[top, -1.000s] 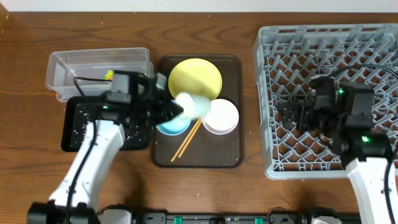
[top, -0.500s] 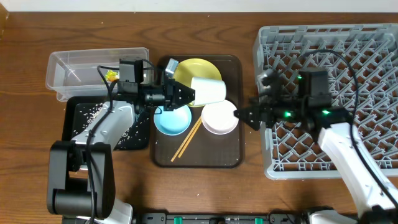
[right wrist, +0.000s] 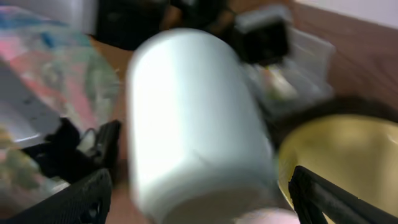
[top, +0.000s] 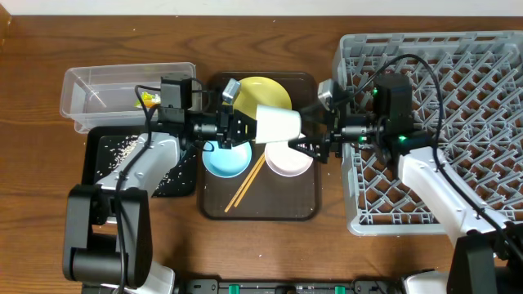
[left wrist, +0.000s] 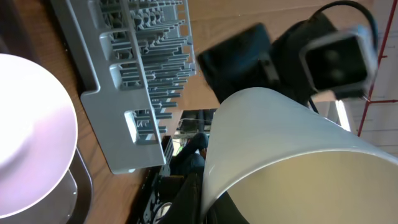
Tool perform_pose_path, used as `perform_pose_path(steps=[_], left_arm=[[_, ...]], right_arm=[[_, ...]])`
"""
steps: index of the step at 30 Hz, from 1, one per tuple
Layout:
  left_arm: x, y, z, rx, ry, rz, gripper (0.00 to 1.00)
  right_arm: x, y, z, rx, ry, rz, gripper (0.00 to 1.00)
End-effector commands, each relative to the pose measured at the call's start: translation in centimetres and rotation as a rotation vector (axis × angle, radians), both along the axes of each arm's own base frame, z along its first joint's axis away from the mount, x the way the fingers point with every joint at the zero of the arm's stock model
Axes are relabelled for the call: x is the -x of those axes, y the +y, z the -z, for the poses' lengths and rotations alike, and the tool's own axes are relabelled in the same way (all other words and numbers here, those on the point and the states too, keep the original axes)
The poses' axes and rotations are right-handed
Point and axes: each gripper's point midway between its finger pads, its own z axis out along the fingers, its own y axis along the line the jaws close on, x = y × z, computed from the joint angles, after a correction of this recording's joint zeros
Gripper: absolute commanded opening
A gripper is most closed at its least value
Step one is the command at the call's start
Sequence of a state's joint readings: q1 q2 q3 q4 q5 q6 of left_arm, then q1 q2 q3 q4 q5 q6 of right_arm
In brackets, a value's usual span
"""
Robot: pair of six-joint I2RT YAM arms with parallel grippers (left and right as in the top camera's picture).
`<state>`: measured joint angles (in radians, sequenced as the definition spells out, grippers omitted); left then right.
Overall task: Sort waste into correct bins and load items into the dishwasher rack
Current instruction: 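Hand white cup from left gripper to right gripper over tray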
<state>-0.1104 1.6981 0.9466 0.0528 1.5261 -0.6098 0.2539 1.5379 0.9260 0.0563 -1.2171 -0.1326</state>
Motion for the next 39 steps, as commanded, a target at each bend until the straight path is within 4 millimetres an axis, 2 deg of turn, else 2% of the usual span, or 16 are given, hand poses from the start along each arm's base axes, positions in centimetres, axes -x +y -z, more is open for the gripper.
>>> perform_pose_path(steps=[1,15,29,33,34,35,39], left_arm=[[0.2,-0.1,-1.0,0.025,-0.014,0.026,0.06],[0.4,-0.4,-1.0,0.026,-0.014,0.035,0.06],[0.4,-0.4,-1.0,0.025,-0.014,0.035,0.07],[0.4,-0.4,-1.0,0.024,-0.016,0.033,0.17],[0.3,-0.4,-0.9,0.02,-0.018,0.028,0.25],[0.2,-0.4,-0.8,0.016,-0.031,0.024,0.29],[-0.9,-0.3,0.2,-0.046,-0.068,-0.037,0.38]], right_arm=[[1.9,1.3,-1.5,-0.057,-0.031,-0.117,0.89],[1.6,2.1,-1.6,-0.046,-0.068,-0.101,0.79],[1.4,2.1,-1.6,-0.043,-0.079,-0.091,0.56],[1.3,2.1,-1.6,-0.043,-0.067,-0.089,0.55],[1.4,2.1,-1.6,-0.043,-0.06,-0.088,0.54],[1.4,2.1,-1.6,-0.043,-0.054,-0.087,0.52],[1.2,2.0,-1.1,-0.025,-0.024,-0.069,0.45]])
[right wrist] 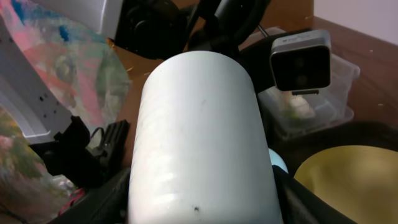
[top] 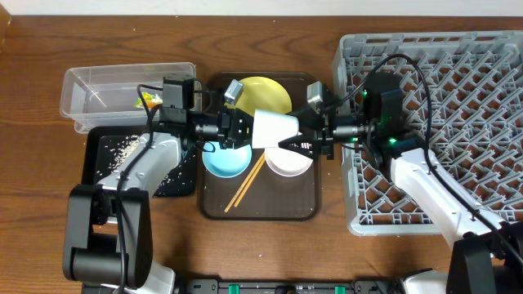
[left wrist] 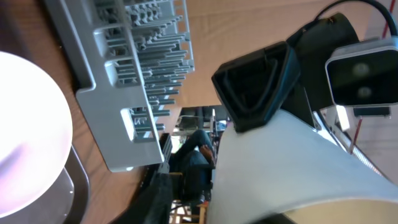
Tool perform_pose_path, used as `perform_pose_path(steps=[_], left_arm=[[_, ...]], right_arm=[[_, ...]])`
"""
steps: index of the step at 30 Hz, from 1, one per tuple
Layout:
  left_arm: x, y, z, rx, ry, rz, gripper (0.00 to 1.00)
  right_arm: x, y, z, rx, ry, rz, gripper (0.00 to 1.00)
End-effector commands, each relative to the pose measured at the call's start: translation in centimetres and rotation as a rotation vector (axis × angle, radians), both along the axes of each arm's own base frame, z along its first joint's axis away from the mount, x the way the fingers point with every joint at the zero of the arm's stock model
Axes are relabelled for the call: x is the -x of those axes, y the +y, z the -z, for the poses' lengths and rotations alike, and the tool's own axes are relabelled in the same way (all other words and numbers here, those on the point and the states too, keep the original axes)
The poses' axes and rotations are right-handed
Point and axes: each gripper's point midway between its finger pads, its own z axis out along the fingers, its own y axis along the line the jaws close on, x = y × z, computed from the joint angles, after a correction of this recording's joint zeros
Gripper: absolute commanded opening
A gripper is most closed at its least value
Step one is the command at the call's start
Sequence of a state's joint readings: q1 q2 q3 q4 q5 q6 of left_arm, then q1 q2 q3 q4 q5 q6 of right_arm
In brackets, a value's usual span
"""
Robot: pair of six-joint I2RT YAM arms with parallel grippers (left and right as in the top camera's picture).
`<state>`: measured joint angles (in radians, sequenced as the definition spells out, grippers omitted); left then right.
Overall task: Sort waste into correct bins and load items into the dishwasher rack
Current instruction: 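Hand white cup from left gripper to right gripper over tray, then carry white cup with right gripper and lower it into dish rack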
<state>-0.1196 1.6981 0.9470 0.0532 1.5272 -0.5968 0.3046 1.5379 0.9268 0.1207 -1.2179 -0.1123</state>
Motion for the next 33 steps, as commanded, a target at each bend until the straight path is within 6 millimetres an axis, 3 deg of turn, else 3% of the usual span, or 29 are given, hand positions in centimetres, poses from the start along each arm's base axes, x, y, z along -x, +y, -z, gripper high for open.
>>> perform_pose_path(steps=[1,7,13,16,23,29,33], left_arm=[[-1.6,0.1,0.7,-0.075,-0.057,-0.075,0.38],[-3.5,0.7,2.8,-0.2,-0.097,-0.184,0.43],[-3.3,2.5,7.1,-0.422,-0.087,-0.245,0.45],[-2.6,4.1,8.3,-0.518,-0.078,-0.258,0.45],[-0.8,7.4,7.2,-0.707,-0.161,-0.292,0.46],[-0.2,9.2,5.1,-0.812,-0.227,-0.365,0.47],[0.1,10.5,4.8,-0.89,-0.241,-0.406,0.46]], right_arm=[[0.2,0.2,0.2,0.012,0.041,-0.002,0.45],[-1.6,-1.0,3.8,0.164,0.154,0.173,0.33],[-3.2,-3.1,4.1,0.166,0.227,0.263,0.24],[-4.0,-4.6,4.0,0.161,0.26,0.313,0.21],[-5.2,-9.1,4.2,0.225,0.306,0.494,0.01],[-5.2,-12.0,2.6,0.299,0.269,0.658,0.01],[-4.7,-15.1,2.0,0.421,0.274,0.832,0.01]])
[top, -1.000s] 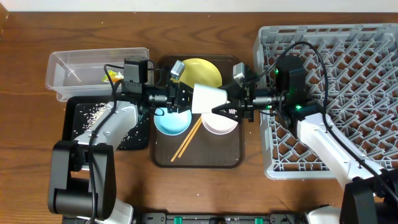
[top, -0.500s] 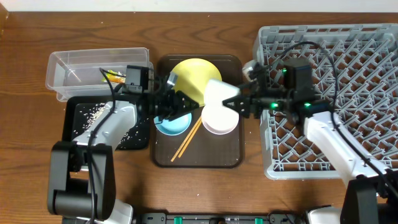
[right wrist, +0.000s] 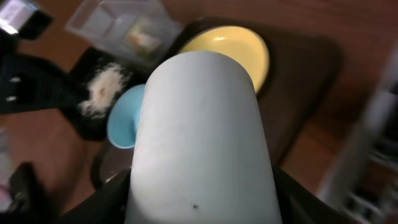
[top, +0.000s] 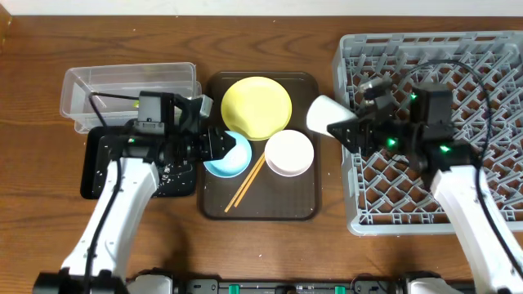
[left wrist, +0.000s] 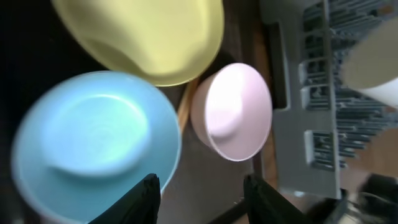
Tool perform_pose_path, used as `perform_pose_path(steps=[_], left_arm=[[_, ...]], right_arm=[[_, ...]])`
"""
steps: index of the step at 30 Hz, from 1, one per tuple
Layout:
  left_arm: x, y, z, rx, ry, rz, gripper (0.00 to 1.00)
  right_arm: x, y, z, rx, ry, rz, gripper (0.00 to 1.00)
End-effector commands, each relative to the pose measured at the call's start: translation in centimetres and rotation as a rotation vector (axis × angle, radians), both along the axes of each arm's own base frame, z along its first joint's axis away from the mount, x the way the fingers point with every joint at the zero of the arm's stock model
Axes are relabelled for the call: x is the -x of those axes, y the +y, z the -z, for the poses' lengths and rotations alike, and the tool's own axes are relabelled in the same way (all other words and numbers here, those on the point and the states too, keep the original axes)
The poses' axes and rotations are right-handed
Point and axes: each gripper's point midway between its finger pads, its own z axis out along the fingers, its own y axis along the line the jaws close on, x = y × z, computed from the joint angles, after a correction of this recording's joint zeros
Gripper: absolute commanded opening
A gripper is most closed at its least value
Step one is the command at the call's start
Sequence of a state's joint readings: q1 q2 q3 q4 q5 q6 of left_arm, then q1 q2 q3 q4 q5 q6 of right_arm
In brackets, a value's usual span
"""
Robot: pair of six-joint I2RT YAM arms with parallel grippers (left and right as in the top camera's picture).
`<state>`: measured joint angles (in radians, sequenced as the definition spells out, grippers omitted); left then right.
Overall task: Sort waste into correct bins and load items into the dishwasher rack
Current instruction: 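Carry white cup with right gripper and lower it into dish rack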
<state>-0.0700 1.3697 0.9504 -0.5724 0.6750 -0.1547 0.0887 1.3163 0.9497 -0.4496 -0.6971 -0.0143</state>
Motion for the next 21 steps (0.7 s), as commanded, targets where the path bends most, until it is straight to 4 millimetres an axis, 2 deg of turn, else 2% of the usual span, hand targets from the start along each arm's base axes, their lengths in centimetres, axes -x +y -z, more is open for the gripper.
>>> perform_pose_path(steps=[1,4,12,16,21], left_arm=[[-0.3,2.1,-0.1,-0.129,-0.039,-0.049,0.47],[0.2,3.0,0.0,-0.181,-0.029,-0.076,0.47],[0.8,3.1,0.1,-0.187,-0.007,-0.08,0.47],[0.8,3.1,0.1,-0.186,-0.005,-0.081,0.47],[0.8,3.1,0.1,-0.187,-0.003,-0.081,0.46]], right_arm=[[-1.1,-3.7,-1.6,0.162,-0.039,0.187,0.01],[-0.4,-6.2,-1.9,0.273,0.015,0.28,0.01],[0.8,-10.8,-3.3,0.395,0.125,0.464,0.01],[1.4,-11.6,-3.4,0.399,0.158,0.477,0.01],[2.5,-10.8,-3.0,0.389,0.188,0.42,0.01]])
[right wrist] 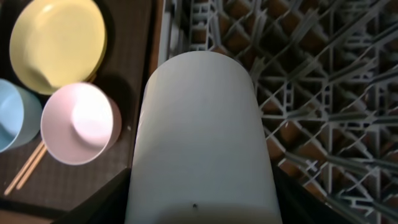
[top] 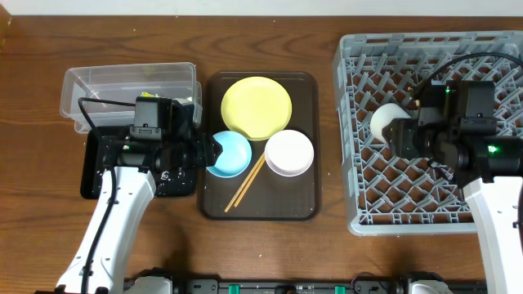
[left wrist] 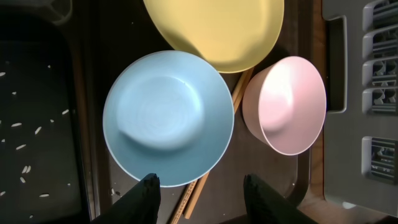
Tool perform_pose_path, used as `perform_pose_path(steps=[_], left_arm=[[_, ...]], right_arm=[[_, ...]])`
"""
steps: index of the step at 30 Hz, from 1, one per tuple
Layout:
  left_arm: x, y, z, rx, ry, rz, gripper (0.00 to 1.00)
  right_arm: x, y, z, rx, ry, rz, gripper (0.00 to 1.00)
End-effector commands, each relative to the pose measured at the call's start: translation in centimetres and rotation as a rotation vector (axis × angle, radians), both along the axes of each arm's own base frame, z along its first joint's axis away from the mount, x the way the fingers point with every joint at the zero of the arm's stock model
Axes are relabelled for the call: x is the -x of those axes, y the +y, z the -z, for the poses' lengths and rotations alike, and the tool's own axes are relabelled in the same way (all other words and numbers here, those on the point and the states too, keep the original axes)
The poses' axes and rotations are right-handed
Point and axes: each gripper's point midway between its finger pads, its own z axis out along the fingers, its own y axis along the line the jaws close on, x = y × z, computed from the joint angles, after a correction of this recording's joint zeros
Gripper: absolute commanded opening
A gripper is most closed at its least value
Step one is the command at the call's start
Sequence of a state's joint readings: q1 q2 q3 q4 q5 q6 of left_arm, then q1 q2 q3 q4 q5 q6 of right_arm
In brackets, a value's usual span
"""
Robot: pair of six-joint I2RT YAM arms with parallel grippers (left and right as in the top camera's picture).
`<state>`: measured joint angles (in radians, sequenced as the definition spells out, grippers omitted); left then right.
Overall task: Sort waste into correct bins and load items into the dishwasher rack
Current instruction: 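Carry white cup with right gripper and lower it into dish rack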
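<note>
A white cup lies on its side in my right gripper, which is shut on it above the left part of the grey dishwasher rack. In the right wrist view the cup fills the space between the fingers, with rack tines beneath it. My left gripper is open and empty, low over the brown tray beside the blue bowl. Also on the tray are a pink bowl, a yellow plate and wooden chopsticks.
A clear plastic bin with a few scraps stands at the back left. In front of it lies a black tray strewn with rice grains. The rack takes up the whole right side of the table.
My right gripper has moved right with the cup, from the rack's left edge to over the rack's grid. My left gripper is still open by the blue bowl, only slightly shifted.
At first my left gripper held the cup above the tray, with my right gripper open at its far end. Then both grippers were on the cup. Later the left one was open by the blue bowl, and the right held the cup at the rack's edge, now over the rack.
</note>
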<state>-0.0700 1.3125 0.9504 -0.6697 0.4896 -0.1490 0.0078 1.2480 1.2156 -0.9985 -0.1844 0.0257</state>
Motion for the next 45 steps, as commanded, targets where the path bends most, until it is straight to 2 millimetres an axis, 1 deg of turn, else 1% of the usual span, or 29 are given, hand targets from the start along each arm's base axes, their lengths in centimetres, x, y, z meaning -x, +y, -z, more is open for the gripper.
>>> perform_pose_path(steps=[1,3,12,14,17,19,22,24,27,29,32,36,37,40,45], left_arm=[[-0.2,0.3,-0.6,-0.018,-0.026,0.002,0.47],[-0.3,0.3,-0.6,-0.018,-0.027,0.002,0.47],[-0.3,0.3,-0.6,-0.018,-0.027,0.002,0.47],[-0.2,0.3,-0.6,-0.018,-0.026,0.002,0.47],[-0.3,0.3,-0.6,-0.019,-0.027,0.001,0.47],[-0.3,0.3,-0.6,-0.019,-0.027,0.001,0.47],[-0.3,0.5,-0.5,-0.032,-0.026,-0.005,0.47],[-0.3,0.6,-0.5,-0.032,-0.027,-0.005,0.46],[-0.3,0.6,-0.5,-0.032,-0.027,-0.005,0.47],[-0.3,0.6,-0.5,-0.032,-0.026,-0.005,0.47],[-0.3,0.5,-0.5,-0.032,-0.026,-0.005,0.47],[-0.1,0.6,-0.3,-0.033,-0.013,-0.005,0.47],[0.0,0.6,-0.3,-0.033,-0.011,-0.005,0.47],[0.1,0.6,-0.3,-0.033,-0.008,-0.005,0.47],[0.1,0.6,-0.3,-0.033,-0.007,-0.005,0.47]], right_arm=[[-0.1,-0.2,-1.0,-0.001,-0.021,0.001,0.01],[-0.3,-0.7,-1.0,0.02,-0.028,0.02,0.01],[-1.9,-2.0,-1.8,0.017,-0.08,0.167,0.01],[-1.9,-2.1,-1.6,0.019,-0.072,0.172,0.01],[-1.7,-2.1,-0.5,0.019,-0.025,0.18,0.01],[-1.2,-2.3,0.5,0.021,0.029,0.199,0.01],[0.5,-3.1,2.0,0.047,0.13,0.264,0.01],[1.2,-3.1,2.3,0.052,0.166,0.267,0.01],[2.1,-3.1,2.7,0.055,0.206,0.275,0.01],[2.4,-3.6,2.8,0.072,0.217,0.311,0.01],[2.8,-5.0,2.8,0.126,0.221,0.389,0.01],[4.2,-7.8,2.8,0.231,0.245,0.571,0.01],[4.3,-8.1,2.8,0.241,0.245,0.583,0.01],[4.5,-8.2,2.9,0.228,0.257,0.588,0.01],[5.6,-8.1,3.3,0.235,0.308,0.589,0.01]])
